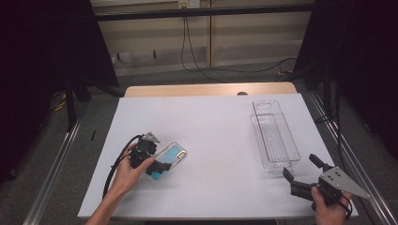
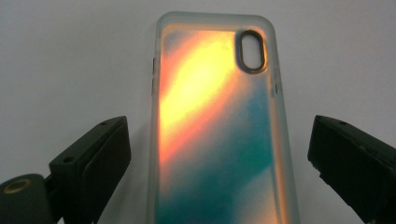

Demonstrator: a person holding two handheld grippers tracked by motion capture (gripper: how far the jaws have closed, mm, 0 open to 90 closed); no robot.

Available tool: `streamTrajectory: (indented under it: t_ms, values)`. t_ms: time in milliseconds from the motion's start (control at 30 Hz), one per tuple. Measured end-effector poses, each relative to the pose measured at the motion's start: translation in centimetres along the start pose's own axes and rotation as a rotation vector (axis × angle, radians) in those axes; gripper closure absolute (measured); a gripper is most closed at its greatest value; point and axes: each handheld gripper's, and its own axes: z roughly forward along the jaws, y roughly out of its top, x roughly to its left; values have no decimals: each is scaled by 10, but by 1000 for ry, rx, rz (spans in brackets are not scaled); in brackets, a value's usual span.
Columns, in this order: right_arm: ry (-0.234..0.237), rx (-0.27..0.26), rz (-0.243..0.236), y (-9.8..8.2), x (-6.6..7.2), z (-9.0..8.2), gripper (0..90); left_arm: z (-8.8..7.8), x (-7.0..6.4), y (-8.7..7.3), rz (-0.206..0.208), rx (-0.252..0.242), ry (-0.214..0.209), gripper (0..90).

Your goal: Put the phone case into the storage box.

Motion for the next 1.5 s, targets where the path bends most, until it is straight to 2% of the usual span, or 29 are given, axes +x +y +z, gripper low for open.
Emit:
streamTrajectory:
  t_ms: [167, 367, 467, 767, 867, 1133, 1200, 1267, 1367, 1433, 1500]
  values:
    - [1, 1, -1, 0, 0, 0, 3, 5, -2, 0, 14, 34, 9, 55]
    - [1, 2, -1, 0, 0, 0, 3, 6, -4, 0, 27, 46, 18, 43]
    - [3, 1, -4, 0, 0, 1, 3, 7, -6, 1, 49, 55, 41, 44]
    - [3, 6, -1, 0, -1, 1, 3, 7, -8, 1, 52, 63, 59, 71]
    - [4, 3, -6, 0, 0, 1, 3, 9, -11, 2, 67, 73, 79, 59]
    - [1, 3, -3, 0, -1, 1, 3, 12, -13, 8, 65, 112, 91, 48]
    - [2, 2, -3, 0, -1, 1, 3, 12, -12, 8, 75, 112, 91, 46]
    - [3, 2, -3, 0, -1, 0, 3, 12, -12, 8, 66, 111, 86, 48]
    - [2, 3, -3, 0, -1, 0, 4, 13, -12, 8, 79, 105, 98, 30]
    - [3, 3, -3, 0, -1, 0, 3, 14, -11, 8, 71, 105, 81, 24]
    - [4, 4, -3, 0, -1, 0, 3, 14, -12, 8, 79, 109, 95, 24]
